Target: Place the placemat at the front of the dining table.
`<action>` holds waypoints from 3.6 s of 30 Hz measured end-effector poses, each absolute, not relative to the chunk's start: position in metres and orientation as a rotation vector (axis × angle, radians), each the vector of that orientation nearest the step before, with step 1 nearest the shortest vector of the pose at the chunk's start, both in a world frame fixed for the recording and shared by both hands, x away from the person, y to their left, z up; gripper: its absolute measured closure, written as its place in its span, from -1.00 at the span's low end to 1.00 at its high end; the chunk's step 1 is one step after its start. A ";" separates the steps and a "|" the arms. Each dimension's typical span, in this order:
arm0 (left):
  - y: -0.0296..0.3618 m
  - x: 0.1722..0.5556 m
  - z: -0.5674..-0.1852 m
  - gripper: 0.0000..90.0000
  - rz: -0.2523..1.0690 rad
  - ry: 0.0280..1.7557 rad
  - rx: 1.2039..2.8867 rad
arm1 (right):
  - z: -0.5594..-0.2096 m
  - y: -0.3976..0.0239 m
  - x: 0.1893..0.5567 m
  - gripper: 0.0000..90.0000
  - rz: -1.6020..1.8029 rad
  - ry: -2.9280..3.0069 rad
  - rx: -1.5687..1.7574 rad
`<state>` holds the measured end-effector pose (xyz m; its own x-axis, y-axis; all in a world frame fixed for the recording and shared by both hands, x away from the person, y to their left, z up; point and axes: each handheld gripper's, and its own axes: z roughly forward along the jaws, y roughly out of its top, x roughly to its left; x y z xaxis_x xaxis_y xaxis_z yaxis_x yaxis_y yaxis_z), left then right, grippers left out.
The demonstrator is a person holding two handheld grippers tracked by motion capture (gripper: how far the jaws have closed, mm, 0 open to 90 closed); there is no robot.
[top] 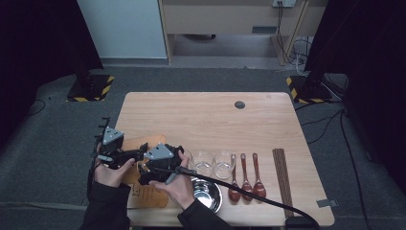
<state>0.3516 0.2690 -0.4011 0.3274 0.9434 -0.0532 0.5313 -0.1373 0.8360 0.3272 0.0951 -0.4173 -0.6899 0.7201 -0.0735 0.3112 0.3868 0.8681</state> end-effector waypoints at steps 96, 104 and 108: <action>0.130 0.432 -0.346 -0.87 0.662 1.107 1.828 | -0.376 -0.038 0.381 -0.96 1.228 1.976 0.912; 0.118 0.439 -0.338 -0.87 0.684 1.083 1.830 | -0.370 -0.049 0.388 -0.96 1.231 1.952 0.915; 0.114 0.443 -0.336 -0.87 0.683 1.078 1.825 | -0.368 -0.052 0.391 -0.96 1.233 1.947 0.916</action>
<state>0.4431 0.1137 -0.3361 0.4714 0.8816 0.0210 0.3958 -0.2328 0.8884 0.3907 -0.0525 -0.3675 -0.5452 0.8241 -0.1540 0.2132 0.3139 0.9252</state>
